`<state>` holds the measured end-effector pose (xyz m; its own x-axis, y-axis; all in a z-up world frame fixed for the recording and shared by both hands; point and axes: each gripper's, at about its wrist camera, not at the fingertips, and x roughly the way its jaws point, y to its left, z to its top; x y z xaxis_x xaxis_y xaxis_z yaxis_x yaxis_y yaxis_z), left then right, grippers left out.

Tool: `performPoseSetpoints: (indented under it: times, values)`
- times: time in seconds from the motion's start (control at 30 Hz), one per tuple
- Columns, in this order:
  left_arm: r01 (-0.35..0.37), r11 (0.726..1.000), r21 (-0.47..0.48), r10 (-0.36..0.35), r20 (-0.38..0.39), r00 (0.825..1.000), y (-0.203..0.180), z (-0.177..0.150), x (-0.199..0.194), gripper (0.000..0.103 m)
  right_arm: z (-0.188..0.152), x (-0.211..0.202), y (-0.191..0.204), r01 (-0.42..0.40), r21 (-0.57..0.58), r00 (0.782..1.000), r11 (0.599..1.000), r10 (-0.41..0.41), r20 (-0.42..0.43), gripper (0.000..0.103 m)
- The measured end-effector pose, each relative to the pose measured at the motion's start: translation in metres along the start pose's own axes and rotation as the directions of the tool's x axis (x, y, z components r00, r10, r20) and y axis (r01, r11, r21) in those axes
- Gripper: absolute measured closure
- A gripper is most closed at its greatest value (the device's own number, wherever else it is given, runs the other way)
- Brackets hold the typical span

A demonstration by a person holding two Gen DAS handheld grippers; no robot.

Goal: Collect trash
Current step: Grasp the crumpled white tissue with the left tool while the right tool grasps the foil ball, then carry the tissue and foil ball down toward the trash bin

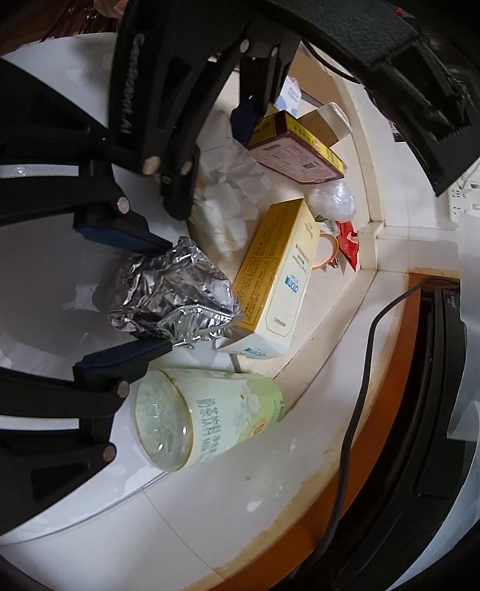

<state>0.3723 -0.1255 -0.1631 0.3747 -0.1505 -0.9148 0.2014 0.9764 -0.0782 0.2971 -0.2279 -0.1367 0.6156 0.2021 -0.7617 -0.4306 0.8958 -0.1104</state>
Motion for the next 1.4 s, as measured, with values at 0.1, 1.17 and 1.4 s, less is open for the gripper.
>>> performPoseSetpoints:
  times: [0.1, 1.17, 1.4]
  values:
    - [-0.012, 1.000, -0.009, 0.012, 0.018, 1.000, -0.001, -0.005, -0.004, 0.059, -0.002, -0.004, -0.002, -0.021, 0.025, 1.000, 0.999, 0.021, -0.001, 0.058]
    - [-0.001, 0.983, -0.184, 0.052, 0.273, 0.961, 0.023, -0.234, -0.200, 0.063, -0.074, -0.177, 0.115, -0.321, 0.234, 0.945, 0.918, 0.294, 0.142, 0.058]
    - [-0.062, 0.968, -0.241, 0.125, 0.252, 0.960, 0.041, -0.298, -0.205, 0.063, -0.107, -0.192, 0.162, -0.310, 0.174, 0.951, 0.935, 0.300, 0.082, 0.058]
